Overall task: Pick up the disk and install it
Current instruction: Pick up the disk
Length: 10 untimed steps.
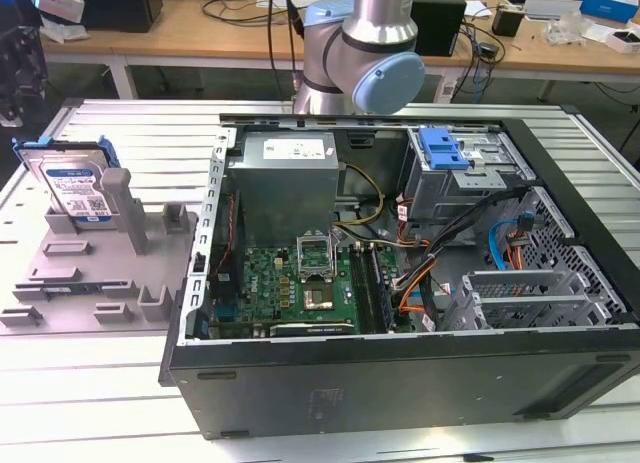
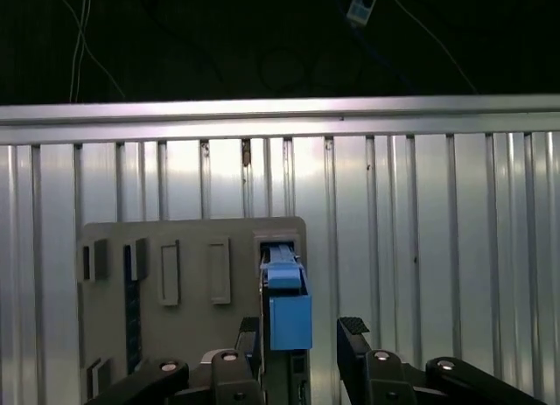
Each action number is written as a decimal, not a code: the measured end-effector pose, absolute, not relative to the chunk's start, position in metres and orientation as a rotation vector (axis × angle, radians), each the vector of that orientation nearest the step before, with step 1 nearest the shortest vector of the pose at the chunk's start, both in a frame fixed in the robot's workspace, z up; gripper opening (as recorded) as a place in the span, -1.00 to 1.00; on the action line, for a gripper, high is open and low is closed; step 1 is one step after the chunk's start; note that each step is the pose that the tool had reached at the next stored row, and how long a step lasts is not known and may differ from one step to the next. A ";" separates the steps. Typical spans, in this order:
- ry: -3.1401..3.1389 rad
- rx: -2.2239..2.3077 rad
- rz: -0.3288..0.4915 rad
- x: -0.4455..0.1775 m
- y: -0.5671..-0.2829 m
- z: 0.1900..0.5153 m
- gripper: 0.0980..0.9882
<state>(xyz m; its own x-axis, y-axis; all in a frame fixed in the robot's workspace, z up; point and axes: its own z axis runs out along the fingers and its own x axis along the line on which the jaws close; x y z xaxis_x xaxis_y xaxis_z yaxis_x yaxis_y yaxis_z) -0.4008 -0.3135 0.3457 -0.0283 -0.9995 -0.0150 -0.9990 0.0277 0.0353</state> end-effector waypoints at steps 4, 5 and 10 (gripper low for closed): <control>-2.229 2.185 -0.064 -0.401 -0.314 0.341 -0.14; -2.225 2.188 -0.066 -0.400 -0.314 0.340 -0.14; -2.212 2.194 -0.071 -0.400 -0.314 0.338 -0.14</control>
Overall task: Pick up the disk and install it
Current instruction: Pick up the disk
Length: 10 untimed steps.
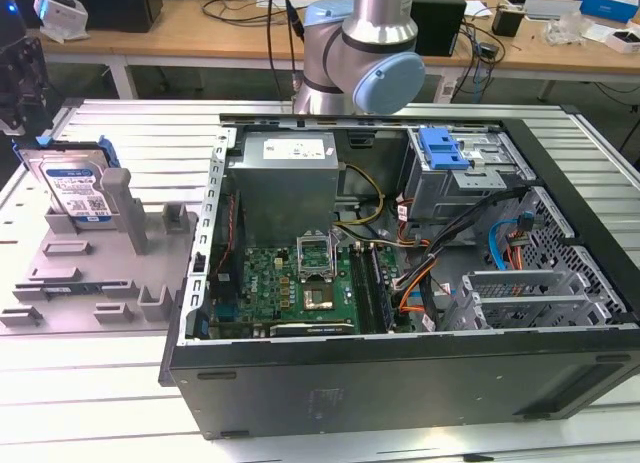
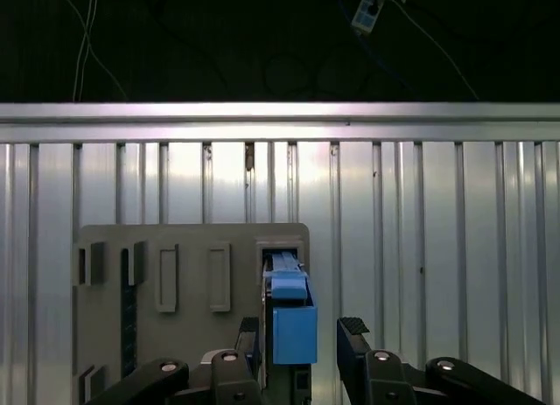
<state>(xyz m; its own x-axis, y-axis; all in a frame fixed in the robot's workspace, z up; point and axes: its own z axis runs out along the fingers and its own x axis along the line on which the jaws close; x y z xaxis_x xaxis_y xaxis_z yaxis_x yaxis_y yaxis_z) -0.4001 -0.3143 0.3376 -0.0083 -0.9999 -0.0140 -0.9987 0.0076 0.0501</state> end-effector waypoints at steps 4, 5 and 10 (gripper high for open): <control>-2.212 2.194 -0.071 -0.400 -0.315 0.337 -0.14; -2.212 2.194 -0.071 -0.399 -0.315 0.337 -0.14; -2.212 2.194 -0.070 -0.397 -0.317 0.336 -0.14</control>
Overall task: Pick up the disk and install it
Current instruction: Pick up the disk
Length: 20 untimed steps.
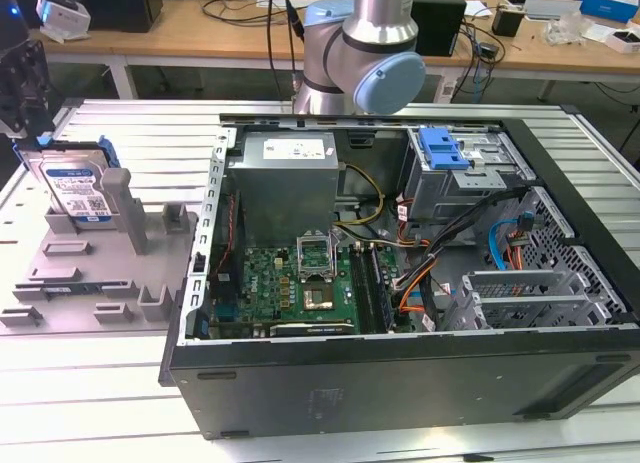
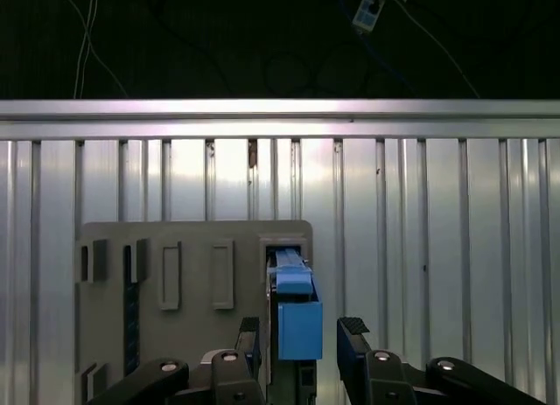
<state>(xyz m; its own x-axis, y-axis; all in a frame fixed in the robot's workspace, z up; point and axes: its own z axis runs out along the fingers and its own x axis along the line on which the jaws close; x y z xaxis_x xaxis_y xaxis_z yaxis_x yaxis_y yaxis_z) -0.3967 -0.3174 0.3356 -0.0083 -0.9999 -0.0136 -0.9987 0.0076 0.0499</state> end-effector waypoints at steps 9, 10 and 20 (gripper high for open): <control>-2.213 2.195 -0.048 -0.396 -0.318 0.328 -0.14; -2.213 2.195 -0.046 -0.396 -0.318 0.327 -0.14; -2.214 2.196 -0.044 -0.401 -0.316 0.320 -0.14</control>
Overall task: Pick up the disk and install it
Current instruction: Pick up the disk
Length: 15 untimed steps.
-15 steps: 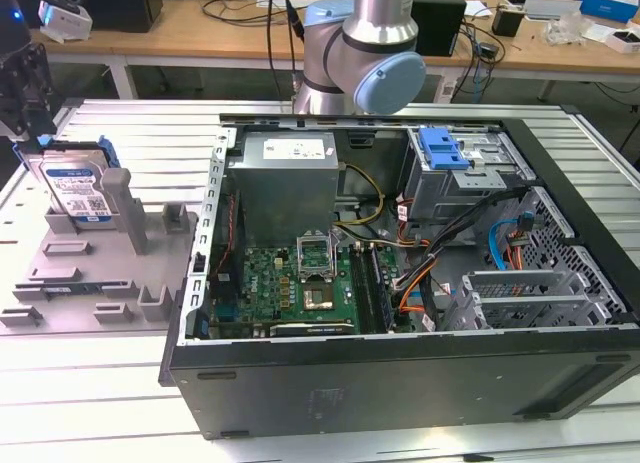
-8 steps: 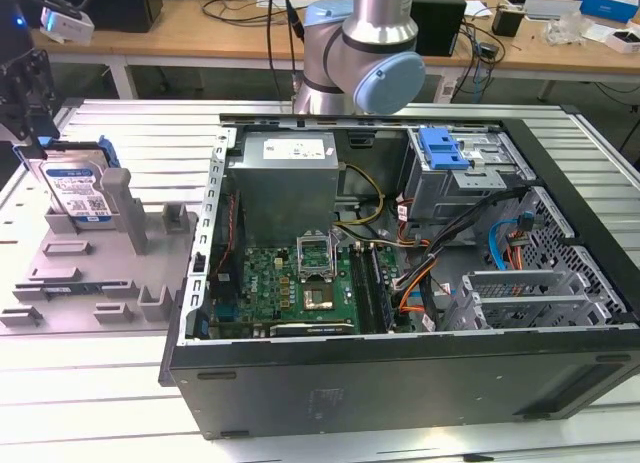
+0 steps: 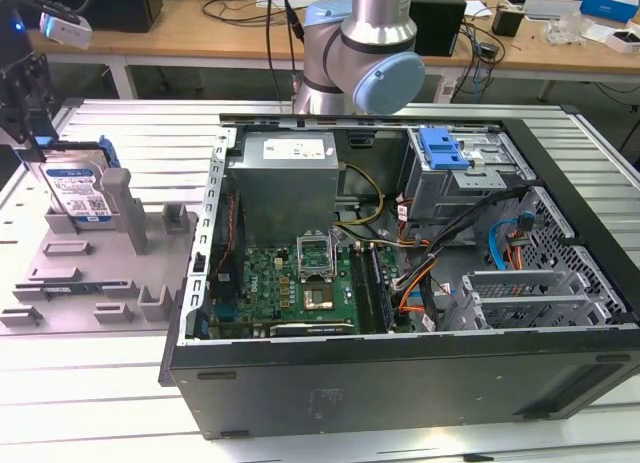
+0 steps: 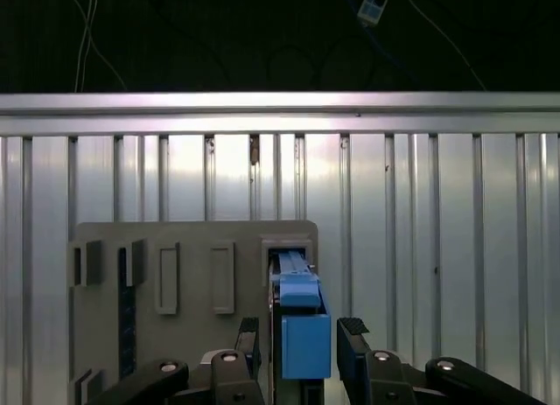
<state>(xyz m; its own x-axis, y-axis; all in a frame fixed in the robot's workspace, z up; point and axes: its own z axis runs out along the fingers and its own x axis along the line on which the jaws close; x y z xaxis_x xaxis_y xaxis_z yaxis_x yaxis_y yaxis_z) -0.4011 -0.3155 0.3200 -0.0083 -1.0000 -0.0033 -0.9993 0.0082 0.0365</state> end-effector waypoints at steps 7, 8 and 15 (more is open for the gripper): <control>-2.213 2.196 -0.041 -0.401 -0.311 0.315 -0.14; -2.213 2.196 -0.041 -0.401 -0.311 0.315 -0.14; -2.212 2.196 -0.041 -0.402 -0.312 0.312 -0.14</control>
<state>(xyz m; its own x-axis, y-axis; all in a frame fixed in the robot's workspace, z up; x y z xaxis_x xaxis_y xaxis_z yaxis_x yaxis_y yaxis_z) -0.4023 -0.3121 0.3119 -0.0075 -1.0000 -0.0012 -0.9993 0.0075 0.0355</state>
